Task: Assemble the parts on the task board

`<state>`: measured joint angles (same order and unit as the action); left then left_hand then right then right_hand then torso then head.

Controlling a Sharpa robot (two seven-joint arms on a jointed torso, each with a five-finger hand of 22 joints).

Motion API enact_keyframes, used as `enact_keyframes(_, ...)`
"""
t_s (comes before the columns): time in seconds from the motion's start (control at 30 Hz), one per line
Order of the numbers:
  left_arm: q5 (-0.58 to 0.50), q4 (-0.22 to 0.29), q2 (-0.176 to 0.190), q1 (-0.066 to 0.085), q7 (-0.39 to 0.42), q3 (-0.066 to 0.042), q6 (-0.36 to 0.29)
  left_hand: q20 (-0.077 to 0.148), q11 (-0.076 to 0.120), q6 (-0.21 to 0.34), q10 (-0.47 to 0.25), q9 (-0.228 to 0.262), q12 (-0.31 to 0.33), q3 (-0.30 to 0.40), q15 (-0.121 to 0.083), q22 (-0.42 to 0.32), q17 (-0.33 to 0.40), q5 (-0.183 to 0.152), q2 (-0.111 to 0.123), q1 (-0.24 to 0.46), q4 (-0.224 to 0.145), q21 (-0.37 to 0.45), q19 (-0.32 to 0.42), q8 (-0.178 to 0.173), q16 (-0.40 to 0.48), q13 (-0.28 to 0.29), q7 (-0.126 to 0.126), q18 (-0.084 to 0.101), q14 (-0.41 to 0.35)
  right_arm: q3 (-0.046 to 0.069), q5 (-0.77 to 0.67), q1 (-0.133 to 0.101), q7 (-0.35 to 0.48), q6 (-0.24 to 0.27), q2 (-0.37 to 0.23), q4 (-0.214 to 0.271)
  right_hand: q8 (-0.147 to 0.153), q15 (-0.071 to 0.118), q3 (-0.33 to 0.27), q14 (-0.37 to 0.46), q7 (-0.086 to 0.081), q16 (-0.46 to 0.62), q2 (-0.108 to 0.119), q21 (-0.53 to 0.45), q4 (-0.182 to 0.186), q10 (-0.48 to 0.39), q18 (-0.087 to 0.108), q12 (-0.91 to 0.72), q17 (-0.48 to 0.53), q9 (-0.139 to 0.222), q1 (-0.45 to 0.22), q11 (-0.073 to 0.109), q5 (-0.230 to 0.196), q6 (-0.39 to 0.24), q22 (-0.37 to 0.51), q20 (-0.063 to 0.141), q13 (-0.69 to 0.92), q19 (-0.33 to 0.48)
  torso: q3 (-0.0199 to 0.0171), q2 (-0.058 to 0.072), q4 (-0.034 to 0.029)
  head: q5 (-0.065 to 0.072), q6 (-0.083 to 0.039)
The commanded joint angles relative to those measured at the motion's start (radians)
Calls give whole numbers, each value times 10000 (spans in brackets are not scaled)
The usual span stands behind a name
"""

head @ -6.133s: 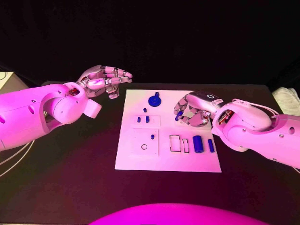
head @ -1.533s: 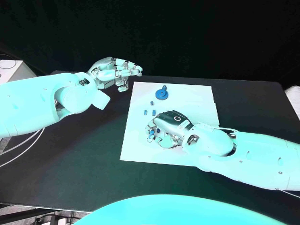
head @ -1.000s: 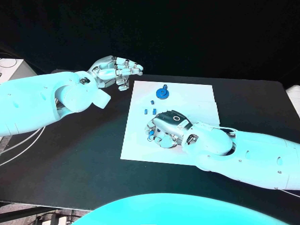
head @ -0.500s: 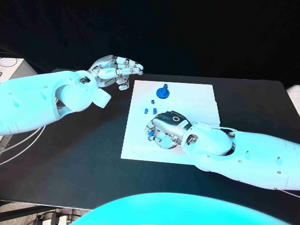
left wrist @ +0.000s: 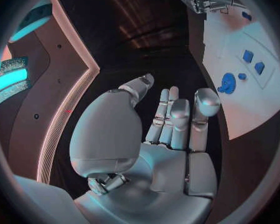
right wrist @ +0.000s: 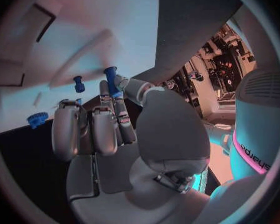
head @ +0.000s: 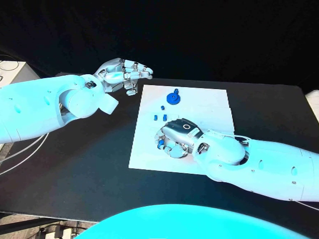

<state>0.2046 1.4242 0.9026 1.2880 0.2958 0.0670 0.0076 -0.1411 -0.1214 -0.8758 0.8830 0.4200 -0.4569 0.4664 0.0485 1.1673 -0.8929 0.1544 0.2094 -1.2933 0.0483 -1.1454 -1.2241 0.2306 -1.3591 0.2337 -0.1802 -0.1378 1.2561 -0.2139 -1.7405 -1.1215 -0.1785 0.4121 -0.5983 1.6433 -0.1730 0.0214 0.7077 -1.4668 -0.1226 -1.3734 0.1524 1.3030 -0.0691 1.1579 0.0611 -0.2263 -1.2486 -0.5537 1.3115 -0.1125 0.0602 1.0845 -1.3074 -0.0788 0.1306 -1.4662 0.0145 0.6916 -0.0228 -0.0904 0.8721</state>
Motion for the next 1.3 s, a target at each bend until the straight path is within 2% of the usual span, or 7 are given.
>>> enact_keyframes(0.03,-57,34,-1,5,47,-8,159,-61,-17,57,-35,15,60,7,34,-11,16,-37,-79,-41,66,31,10,38,-32,-11,18,183,-5,-8,-274,16,-236,-532,30,-55,-36,80,-9,-390,-5,-23,-227,-50,-44,664,-101,-52,9,4,114,615,27,87,-1592,98,17,-430,6,-3,-8,2,6)
enact_keyframes(0.37,-57,32,7,5,44,-8,154,-63,-19,63,-49,15,67,-25,36,-3,7,-35,-93,-83,113,28,7,53,-39,-32,20,185,-6,-20,-329,25,-122,-578,40,-105,113,-17,-102,-319,-95,161,-23,-632,-75,289,-6,298,276,-3,-157,493,73,-179,-1392,33,22,-261,6,-9,8,-5,6)
enact_keyframes(0.47,-57,31,7,5,41,-8,155,-63,-19,63,-49,15,67,-25,36,-3,7,-35,-93,-83,113,28,7,53,-39,-32,20,185,-6,-22,-254,25,-14,-417,23,-105,233,-148,-169,-181,-188,490,236,-1426,7,-136,122,659,751,31,-461,333,119,-352,-1098,-78,-77,-44,3,-12,9,-4,6)
enact_keyframes(0.57,-57,27,10,5,38,-8,154,-63,-19,63,-49,15,67,-25,36,-3,7,-35,-93,-83,113,28,7,53,-39,-32,20,185,-6,-24,-173,24,98,-191,-4,-103,472,-286,-468,-20,-277,899,678,-2368,112,-793,277,1051,1284,121,-781,174,320,-766,-707,-202,-252,179,2,-12,9,-4,1)
enact_keyframes(0.67,-57,22,10,5,38,-8,152,-63,-19,63,-49,15,67,-25,36,-3,7,-35,-93,-83,113,28,7,53,-39,-32,20,185,-6,-26,-113,24,180,86,-37,-98,852,-357,-997,350,-317,1607,843,-3771,139,-1567,497,1151,2249,263,-696,74,312,-1475,-103,-291,-405,537,5,-20,6,30,-23)
enact_keyframes(0.93,-57,0,3,5,42,-7,157,-63,-19,66,-48,15,66,-32,36,-8,19,-34,-95,-94,123,34,12,55,-37,-36,20,183,-12,-25,-51,20,250,682,-186,45,1026,-425,-2767,434,-424,1664,552,-4249,436,-2437,538,381,2476,394,52,-7,431,-2212,213,-358,-508,486,0,-21,8,76,-70)
enact_keyframes(1.3,-57,-59,-25,3,40,-6,180,-63,-19,66,-48,15,66,-32,36,-8,19,-34,-95,-94,123,34,12,55,-37,-36,20,183,-12,-2,452,-111,524,1456,-649,523,1014,-425,-3414,397,-325,1591,450,-4220,757,-2710,522,-77,2465,435,365,-6,480,-2337,227,-356,-536,400,-5,-24,15,178,-181)
